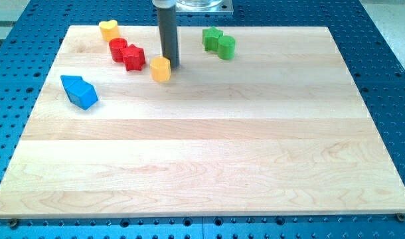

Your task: Push the yellow hexagon above the blue triangle

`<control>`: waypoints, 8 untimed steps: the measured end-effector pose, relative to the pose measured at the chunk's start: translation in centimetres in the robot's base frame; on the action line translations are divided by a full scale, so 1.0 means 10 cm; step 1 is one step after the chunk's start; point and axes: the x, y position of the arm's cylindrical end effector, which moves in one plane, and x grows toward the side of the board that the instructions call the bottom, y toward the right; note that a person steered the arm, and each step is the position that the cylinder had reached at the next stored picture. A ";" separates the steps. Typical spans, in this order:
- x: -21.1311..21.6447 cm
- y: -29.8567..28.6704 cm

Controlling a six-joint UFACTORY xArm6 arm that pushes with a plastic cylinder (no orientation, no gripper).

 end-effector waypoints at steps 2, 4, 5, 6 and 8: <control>0.33 0.19; 0.04 0.00; 0.08 -0.23; 0.40 -0.22; 0.22 -0.95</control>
